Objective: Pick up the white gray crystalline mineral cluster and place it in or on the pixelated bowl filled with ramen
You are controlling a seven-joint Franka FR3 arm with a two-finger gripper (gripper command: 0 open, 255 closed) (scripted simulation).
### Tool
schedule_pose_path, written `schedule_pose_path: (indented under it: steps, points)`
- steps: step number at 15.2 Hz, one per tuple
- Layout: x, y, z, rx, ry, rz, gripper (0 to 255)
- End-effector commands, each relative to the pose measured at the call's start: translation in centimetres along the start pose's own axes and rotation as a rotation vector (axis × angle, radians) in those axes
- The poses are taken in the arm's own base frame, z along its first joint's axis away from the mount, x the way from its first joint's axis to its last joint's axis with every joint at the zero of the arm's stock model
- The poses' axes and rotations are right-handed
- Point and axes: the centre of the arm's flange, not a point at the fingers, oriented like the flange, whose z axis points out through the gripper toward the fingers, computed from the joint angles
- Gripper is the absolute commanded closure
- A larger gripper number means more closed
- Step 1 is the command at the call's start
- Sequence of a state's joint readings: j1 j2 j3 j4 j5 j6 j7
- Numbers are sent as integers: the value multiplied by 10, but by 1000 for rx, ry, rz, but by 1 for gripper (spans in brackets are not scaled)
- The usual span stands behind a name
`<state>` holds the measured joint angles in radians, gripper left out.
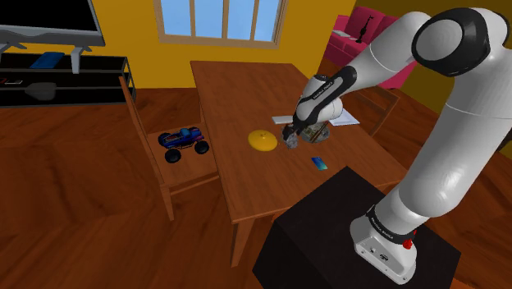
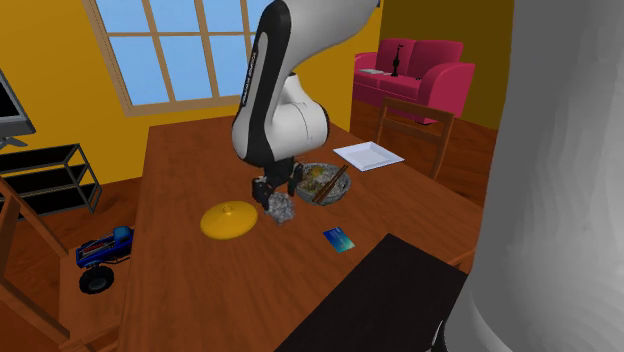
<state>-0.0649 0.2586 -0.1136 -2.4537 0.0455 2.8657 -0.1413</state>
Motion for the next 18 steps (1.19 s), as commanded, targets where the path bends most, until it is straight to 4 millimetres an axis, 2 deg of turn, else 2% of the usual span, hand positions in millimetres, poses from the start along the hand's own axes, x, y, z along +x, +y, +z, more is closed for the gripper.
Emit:
schedule_pose_path:
  steps: [1, 10, 11, 12, 16, 18]
  points:
    - [1, 0, -9, 0, -1, 1, 255]
    - [9, 1, -56, 0, -1, 1, 255]
    - [8, 0, -52, 0, 1, 0, 255]
    - [8, 0, -52, 0, 1, 0, 0]
    - [13, 22, -5, -13, -46, 122, 0]
    - [13, 23, 2, -13, -48, 126, 0]
